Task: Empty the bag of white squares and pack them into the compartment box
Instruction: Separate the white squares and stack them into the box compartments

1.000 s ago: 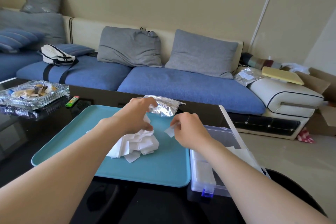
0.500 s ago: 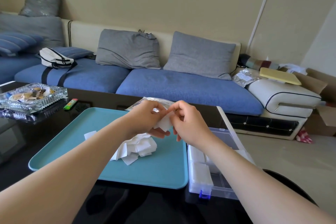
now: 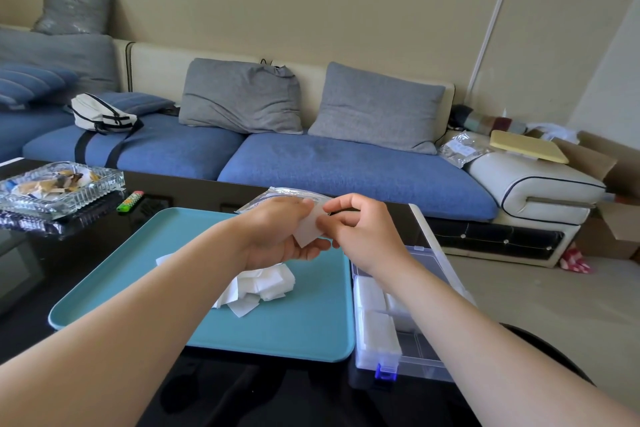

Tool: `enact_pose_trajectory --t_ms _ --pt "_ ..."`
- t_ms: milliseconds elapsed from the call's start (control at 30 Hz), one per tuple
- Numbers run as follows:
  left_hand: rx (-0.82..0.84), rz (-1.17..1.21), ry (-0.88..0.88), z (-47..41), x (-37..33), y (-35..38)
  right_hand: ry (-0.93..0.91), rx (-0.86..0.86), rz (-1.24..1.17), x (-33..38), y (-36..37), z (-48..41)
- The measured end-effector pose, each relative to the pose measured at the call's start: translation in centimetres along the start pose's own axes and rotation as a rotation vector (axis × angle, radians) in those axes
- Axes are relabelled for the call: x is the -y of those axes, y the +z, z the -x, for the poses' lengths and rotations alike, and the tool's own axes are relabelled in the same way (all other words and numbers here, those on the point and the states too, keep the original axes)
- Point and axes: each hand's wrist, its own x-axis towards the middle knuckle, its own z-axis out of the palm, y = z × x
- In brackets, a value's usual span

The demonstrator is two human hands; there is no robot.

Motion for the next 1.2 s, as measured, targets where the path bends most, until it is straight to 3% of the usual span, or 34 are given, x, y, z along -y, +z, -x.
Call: enact_pose_trajectory --t_ms 367,700,1000,1200 --pt "0.010 0.042 0.040 -0.2 0.0 0.0 -0.196 -0.166 0.165 -0.7 0.6 -0.2" --pt "0.100 0.005 0.002 0.4 -0.2 -0.1 -0.229 -0.214 0.268 -0.7 1.0 -0.2" --pt "0.113 -0.080 0.002 -0.7 0.2 -1.3 -0.364 0.020 0.348 0.6 1.8 0.9" --pt "-0.010 -0.241 -0.081 -0.7 0.4 -2.3 -0.245 0.130 0.434 0.4 2.4 0.7"
